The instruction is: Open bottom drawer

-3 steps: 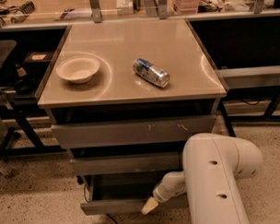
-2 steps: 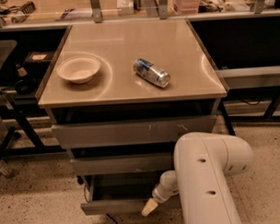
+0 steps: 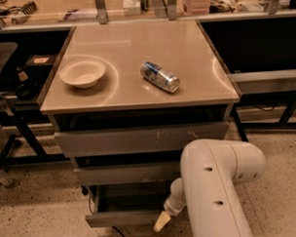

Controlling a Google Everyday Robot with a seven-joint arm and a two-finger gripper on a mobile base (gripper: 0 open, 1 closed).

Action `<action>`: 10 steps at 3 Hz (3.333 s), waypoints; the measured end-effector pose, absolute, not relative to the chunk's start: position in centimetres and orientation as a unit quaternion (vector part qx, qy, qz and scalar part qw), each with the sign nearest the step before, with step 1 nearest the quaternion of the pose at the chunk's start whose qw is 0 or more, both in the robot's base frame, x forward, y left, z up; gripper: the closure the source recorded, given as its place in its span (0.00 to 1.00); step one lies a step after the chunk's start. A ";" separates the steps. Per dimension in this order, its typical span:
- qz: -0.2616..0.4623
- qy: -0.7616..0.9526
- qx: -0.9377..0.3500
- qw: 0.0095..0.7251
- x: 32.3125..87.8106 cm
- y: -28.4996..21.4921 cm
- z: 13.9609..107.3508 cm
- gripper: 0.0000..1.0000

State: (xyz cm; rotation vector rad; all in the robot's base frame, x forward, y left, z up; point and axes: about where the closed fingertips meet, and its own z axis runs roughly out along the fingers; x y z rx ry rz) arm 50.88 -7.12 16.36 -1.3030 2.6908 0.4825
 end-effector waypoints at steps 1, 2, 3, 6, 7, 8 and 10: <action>0.160 0.882 -0.440 0.049 50.4 -7.1 16.1 0.18; 0.160 0.882 -0.440 0.049 50.4 -7.1 16.1 0.41; 0.160 0.882 -0.440 0.049 50.4 -7.1 16.1 0.65; 0.160 0.882 -0.440 0.049 50.4 -7.1 16.1 1.00; 0.161 0.886 -0.431 0.052 49.3 -7.1 16.5 1.00; 0.159 0.888 -0.428 0.053 49.2 -7.2 16.5 1.00; 0.157 0.894 -0.416 0.050 47.9 -7.4 16.6 1.00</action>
Offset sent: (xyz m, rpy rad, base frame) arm -0.0046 -0.0002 -0.0028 -0.0048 0.0093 0.0234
